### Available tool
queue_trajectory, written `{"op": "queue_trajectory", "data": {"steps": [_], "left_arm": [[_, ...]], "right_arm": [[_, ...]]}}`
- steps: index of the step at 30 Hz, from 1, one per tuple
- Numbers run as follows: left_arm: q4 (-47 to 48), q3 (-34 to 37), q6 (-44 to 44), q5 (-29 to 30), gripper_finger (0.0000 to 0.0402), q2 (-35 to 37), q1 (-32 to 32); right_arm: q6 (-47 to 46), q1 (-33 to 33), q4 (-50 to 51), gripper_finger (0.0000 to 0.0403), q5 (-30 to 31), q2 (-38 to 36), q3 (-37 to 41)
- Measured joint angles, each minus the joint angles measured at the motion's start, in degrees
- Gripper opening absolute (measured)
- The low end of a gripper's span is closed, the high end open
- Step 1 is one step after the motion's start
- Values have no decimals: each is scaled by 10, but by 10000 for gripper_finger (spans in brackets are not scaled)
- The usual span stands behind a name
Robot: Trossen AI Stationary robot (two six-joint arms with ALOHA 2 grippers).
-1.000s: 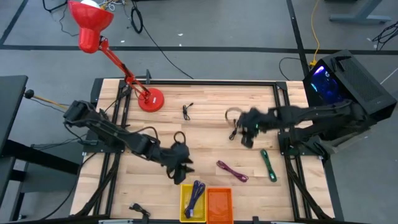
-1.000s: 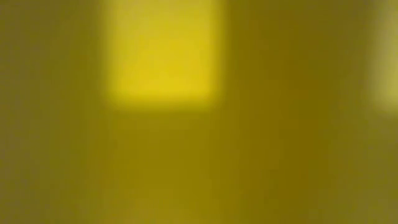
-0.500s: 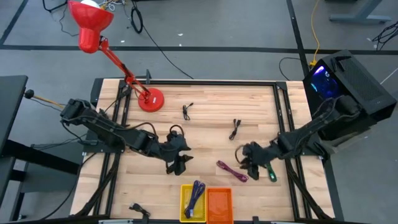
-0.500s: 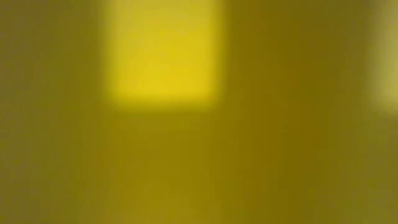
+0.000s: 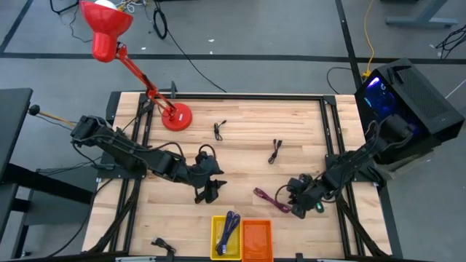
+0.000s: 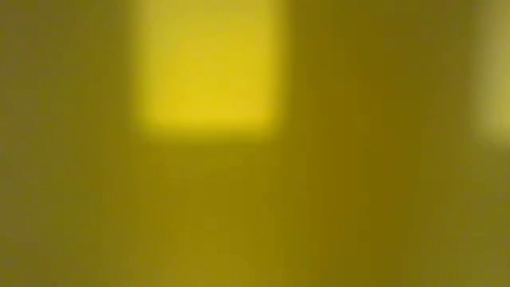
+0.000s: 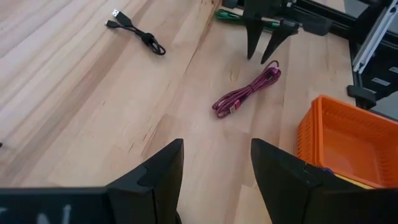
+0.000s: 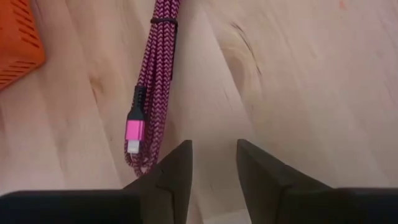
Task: Pick & Place USB Port
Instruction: Put the pink charger cable into the yellow bin
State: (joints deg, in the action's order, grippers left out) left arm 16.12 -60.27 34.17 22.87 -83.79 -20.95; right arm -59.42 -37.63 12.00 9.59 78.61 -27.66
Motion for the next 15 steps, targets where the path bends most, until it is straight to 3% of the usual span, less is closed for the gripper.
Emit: {"op": "queue_trajectory", "data": {"steps": [15], "left_arm": [[-2,0,1,-2,193,-1,0]], "right_arm": [[41,28,5,125,-14,0,-1]]}}
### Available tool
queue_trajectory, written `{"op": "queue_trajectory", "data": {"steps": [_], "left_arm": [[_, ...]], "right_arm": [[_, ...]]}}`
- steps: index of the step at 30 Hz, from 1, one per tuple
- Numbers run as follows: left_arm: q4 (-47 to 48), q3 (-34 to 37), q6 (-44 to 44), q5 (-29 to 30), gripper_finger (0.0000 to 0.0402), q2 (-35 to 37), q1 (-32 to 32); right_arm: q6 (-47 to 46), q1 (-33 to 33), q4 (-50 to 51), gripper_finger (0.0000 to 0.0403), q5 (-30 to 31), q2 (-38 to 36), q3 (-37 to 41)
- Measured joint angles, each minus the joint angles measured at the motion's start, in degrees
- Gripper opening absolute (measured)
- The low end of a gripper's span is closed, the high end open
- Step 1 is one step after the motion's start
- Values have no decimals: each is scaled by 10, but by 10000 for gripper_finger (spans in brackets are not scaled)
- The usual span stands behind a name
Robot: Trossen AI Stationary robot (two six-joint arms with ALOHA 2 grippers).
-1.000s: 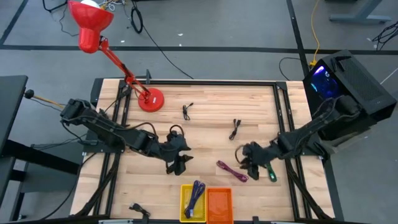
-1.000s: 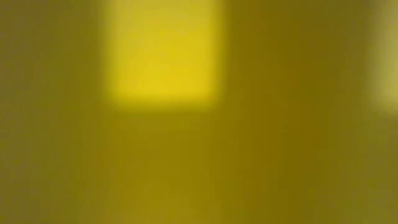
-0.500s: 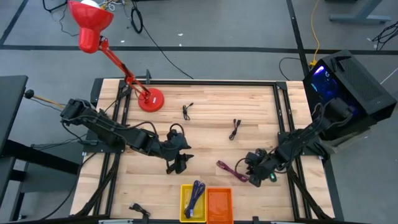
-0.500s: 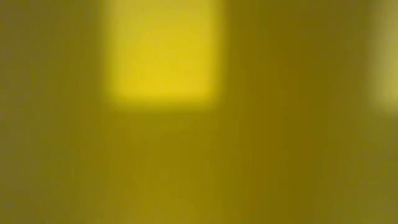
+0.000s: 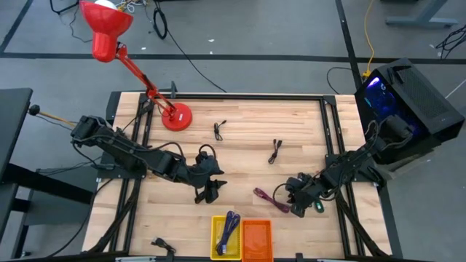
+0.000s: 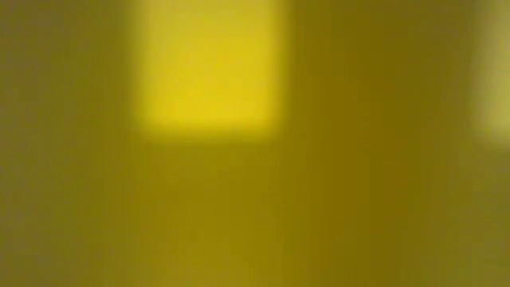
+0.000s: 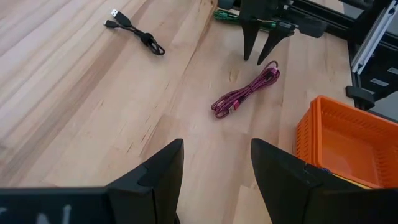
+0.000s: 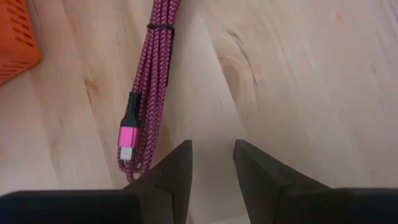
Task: Pick & Place USB Port
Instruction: Put the pink charger cable into the yellow bin
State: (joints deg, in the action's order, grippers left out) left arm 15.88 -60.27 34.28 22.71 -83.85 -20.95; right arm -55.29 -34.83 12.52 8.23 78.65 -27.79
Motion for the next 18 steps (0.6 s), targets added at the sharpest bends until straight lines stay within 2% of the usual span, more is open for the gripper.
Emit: {"op": "queue_trajectory", "data": {"steps": [7,12,18], "left_arm": [[0,0,0,0,193,0,0],[0,0,0,1,193,0,0],[0,0,11,1,193,0,0]], "right_arm": [[25,34,-24,125,-29,0,2],[55,59,-60,125,-29,-11,2],[62,65,-63,125,-74,-19,1]]}}
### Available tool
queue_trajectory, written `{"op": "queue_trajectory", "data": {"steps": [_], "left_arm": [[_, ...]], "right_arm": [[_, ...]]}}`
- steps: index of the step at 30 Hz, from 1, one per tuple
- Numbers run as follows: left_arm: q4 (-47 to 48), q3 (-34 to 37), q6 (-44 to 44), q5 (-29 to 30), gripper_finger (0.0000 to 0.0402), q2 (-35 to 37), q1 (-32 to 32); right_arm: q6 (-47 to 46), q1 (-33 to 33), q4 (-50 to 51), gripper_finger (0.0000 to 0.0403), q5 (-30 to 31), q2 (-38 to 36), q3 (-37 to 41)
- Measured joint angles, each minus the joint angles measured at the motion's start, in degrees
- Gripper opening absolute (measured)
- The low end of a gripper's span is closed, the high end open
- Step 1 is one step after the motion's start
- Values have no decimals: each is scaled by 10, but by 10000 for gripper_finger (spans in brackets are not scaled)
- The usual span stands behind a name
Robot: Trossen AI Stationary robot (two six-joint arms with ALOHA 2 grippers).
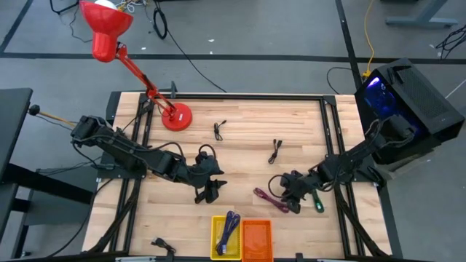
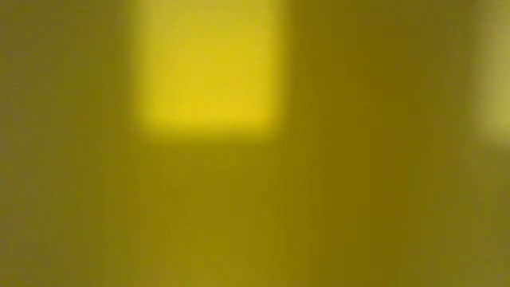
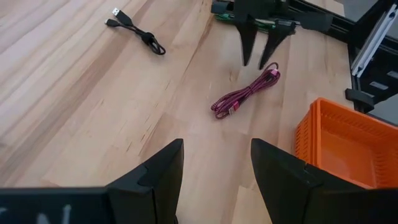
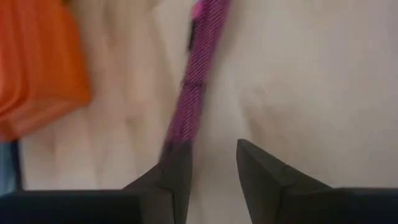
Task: Pick & Place USB Port
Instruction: Put the pink charger cable into the yellow bin
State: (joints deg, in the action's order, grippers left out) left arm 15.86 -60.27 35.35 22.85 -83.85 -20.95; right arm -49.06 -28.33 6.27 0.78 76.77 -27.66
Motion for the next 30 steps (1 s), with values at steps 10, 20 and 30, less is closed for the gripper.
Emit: {"op": "queue_trajectory", "data": {"steps": [10,20,30], "left_arm": [[0,0,0,-1,193,0,0],[0,0,0,-2,193,0,0],[0,0,0,-2,193,0,0]], "right_arm": [[-45,-40,4,125,12,0,0],[-65,-68,5,125,33,0,0],[-75,-75,27,125,50,0,0]]}}
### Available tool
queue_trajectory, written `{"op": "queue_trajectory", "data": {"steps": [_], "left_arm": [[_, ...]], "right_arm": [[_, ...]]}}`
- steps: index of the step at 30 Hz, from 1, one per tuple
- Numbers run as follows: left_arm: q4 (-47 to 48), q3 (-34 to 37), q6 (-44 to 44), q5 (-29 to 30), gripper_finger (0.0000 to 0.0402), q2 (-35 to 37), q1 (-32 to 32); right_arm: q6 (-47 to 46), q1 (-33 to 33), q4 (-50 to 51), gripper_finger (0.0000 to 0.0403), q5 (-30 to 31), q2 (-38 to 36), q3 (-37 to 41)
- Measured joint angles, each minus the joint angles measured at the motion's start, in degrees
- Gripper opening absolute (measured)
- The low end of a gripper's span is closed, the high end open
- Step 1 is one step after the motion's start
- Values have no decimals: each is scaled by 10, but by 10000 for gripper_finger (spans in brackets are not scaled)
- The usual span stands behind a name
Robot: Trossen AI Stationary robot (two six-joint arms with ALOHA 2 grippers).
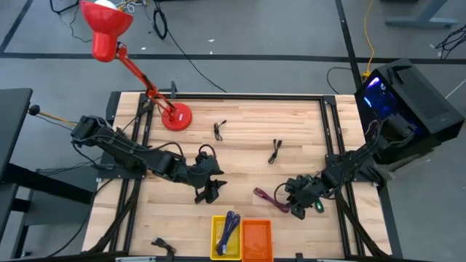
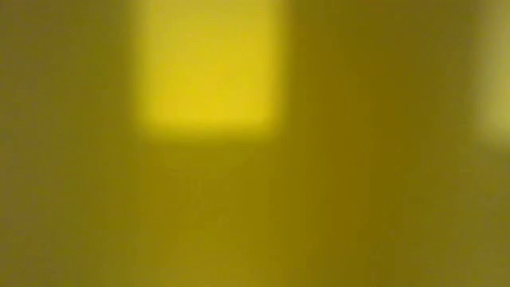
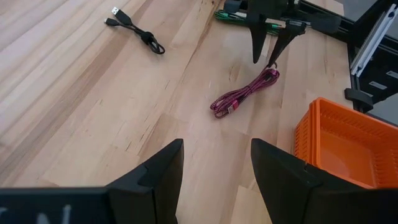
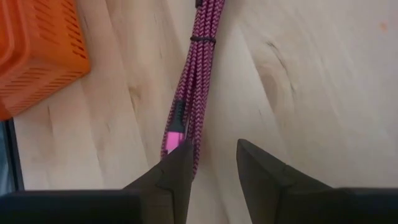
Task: Pick & Place USB Port
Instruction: Put the pink charger cable into the yellow bin
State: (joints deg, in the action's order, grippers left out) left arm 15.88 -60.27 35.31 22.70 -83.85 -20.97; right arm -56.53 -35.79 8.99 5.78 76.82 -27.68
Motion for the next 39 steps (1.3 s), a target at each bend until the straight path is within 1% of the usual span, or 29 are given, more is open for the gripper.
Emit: {"op": "queue_trajectory", "data": {"steps": [7,13,22,28,31,36,39], "left_arm": [[0,0,0,0,193,0,0],[0,0,0,0,193,0,0],[0,0,0,0,193,0,0],[0,0,0,0,193,0,0],[0,0,0,0,193,0,0],[0,0,0,0,193,0,-2],[0,0,0,0,193,0,-2]], "right_arm": [[3,0,2,125,4,0,-1],[17,5,-4,125,19,0,-1],[13,8,3,125,10,0,-1],[4,8,-25,125,8,1,-1],[4,6,-52,125,7,19,-1],[14,3,-92,125,-14,77,-2],[15,3,-113,125,-14,94,-2]]}}
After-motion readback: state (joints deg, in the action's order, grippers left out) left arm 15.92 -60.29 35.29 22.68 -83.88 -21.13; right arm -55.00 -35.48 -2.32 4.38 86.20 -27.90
